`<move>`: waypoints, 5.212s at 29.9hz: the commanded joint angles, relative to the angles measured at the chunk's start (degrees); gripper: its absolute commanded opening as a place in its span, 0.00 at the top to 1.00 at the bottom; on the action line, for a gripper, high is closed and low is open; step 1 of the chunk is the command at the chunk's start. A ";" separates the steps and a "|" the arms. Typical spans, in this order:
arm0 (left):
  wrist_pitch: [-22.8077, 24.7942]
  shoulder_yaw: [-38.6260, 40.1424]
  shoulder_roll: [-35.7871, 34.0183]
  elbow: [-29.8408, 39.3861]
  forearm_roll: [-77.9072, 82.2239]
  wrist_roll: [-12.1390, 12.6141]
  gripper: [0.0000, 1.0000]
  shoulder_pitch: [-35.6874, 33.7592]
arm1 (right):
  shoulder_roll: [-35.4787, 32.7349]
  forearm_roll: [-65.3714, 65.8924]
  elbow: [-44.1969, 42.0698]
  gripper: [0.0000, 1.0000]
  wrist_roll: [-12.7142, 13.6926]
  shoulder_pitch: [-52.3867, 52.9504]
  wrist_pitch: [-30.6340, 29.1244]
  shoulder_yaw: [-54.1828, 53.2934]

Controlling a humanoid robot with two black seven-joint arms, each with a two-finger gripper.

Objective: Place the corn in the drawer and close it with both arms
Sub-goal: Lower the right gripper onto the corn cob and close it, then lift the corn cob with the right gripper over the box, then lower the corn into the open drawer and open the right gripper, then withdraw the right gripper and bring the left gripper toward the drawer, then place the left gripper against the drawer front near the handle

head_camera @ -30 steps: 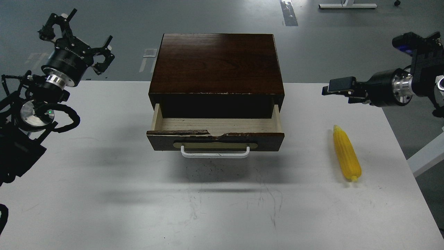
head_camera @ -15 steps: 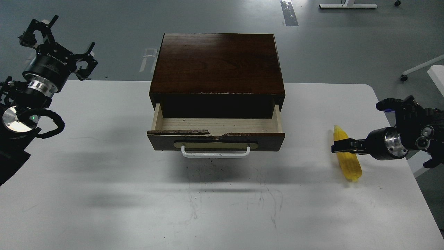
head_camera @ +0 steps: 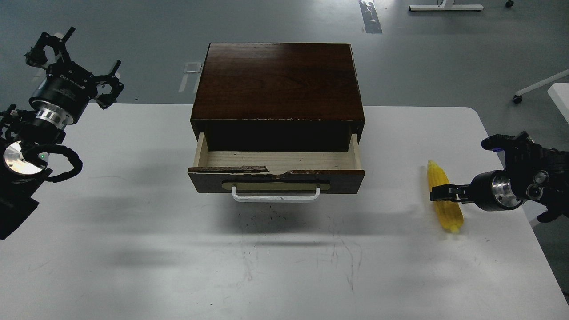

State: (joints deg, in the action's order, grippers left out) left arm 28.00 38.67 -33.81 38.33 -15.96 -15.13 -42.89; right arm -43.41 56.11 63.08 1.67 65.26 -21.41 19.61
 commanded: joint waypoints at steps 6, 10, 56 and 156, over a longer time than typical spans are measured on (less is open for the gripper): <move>0.00 0.00 -0.03 -0.19 0.05 0.01 0.02 0.00 | -0.53 -0.21 0.03 0.81 -0.71 1.70 -0.12 -0.80; 0.00 0.00 -0.11 -0.19 0.23 0.18 0.02 -0.09 | -3.34 -0.74 0.55 0.84 -0.71 9.95 -0.47 -2.30; 0.00 -0.53 -6.44 0.25 7.87 1.15 0.02 -0.61 | 16.34 63.95 27.89 0.47 -8.53 29.40 3.92 -2.30; 0.00 -31.55 -6.27 60.37 122.83 -2.01 1.00 -21.80 | 11.60 -75.88 -43.65 0.00 -12.75 -12.35 -6.59 -50.64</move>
State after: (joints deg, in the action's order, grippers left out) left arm 27.99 7.34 -40.01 98.83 106.37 -17.15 -64.70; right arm -31.82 -19.83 21.16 -11.06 52.92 -28.01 -31.01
